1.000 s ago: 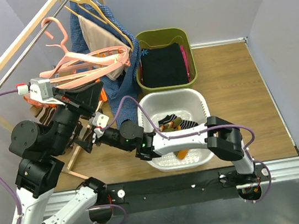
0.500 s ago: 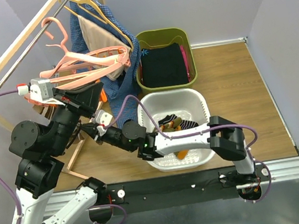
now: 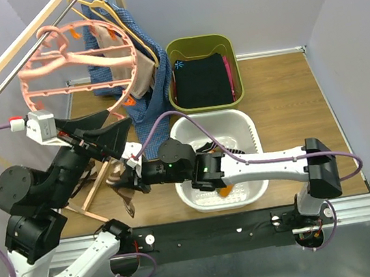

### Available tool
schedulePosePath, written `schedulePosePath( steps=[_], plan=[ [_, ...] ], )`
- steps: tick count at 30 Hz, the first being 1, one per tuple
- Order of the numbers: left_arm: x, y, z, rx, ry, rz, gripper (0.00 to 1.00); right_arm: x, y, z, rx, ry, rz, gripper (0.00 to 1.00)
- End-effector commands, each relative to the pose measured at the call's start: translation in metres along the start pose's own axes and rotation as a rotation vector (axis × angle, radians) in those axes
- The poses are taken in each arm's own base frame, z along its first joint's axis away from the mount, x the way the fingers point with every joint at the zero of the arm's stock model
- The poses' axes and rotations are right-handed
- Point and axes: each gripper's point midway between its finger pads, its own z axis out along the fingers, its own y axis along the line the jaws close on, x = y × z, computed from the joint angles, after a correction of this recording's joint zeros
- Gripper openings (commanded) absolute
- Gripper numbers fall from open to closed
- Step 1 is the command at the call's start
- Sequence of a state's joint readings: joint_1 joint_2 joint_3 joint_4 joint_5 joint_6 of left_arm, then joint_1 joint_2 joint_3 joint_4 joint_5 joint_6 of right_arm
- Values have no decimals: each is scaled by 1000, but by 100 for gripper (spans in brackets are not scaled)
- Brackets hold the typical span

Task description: Remove the socks clipped to the hanger

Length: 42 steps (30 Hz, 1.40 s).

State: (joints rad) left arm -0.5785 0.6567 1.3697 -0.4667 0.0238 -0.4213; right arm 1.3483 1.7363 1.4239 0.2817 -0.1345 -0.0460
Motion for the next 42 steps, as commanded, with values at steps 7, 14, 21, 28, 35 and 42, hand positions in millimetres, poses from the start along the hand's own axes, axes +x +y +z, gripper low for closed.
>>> schedulePosePath(
  steps=[7,14,21,28,35,42],
  plan=[
    [5,-3,-37,9,42,11,83,28,62,-73,-328,260,124,6],
    [41,58,-38,-327,97,-114,79,36,41,-96,-236,357,119,8],
    [67,83,-27,-481,164,-165,79,37,-13,-97,79,394,81,8],
    [70,100,-35,-616,144,-244,83,38,-50,-107,299,395,47,8],
    [53,82,-43,-578,172,-290,83,41,-60,-110,348,420,11,8],
    [72,97,-50,-703,251,-296,83,48,-65,-110,373,435,-6,8]
  ],
)
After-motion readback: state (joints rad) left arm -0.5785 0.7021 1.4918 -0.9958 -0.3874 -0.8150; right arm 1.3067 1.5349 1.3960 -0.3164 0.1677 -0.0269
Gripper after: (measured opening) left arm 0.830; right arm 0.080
